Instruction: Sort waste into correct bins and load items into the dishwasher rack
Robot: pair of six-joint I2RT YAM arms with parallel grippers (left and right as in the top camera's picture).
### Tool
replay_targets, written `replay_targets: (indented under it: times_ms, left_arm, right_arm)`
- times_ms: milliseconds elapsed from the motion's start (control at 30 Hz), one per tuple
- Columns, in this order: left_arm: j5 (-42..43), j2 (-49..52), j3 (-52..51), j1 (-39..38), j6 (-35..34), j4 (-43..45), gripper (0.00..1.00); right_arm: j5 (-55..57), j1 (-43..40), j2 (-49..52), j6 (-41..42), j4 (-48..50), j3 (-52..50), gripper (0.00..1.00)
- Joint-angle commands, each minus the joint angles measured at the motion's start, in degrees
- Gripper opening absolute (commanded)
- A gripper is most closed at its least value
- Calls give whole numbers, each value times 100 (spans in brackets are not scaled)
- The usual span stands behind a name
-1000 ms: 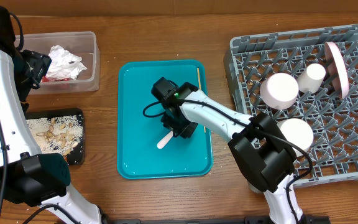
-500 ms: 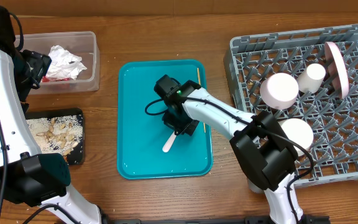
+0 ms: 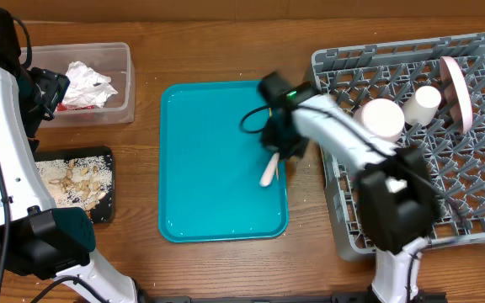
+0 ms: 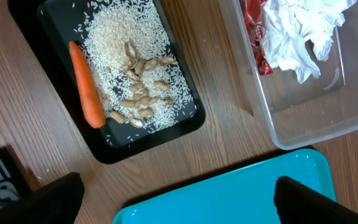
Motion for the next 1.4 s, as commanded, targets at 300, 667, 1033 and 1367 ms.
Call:
replay_targets:
  times_ms: [300,667,1033,1367]
  left_arm:
    - [-90,-28,2,-13,-120,-11,100]
    - [-90,-28,2,-13,-118,-11,100]
    - [-90,-28,2,-13,-120,-11,100]
    - [-90,-28,2,-13,-118,-11,100]
  right_arm:
    - [103,-1980,-1471,-3567,-415,1377,8]
    - [107,-2133,-1438,-4673,70,815,16]
    - [103,-2131,-1429,-4662,280,483,82]
    - [-1340,-1910,-1508,-4127,-251,1038,86]
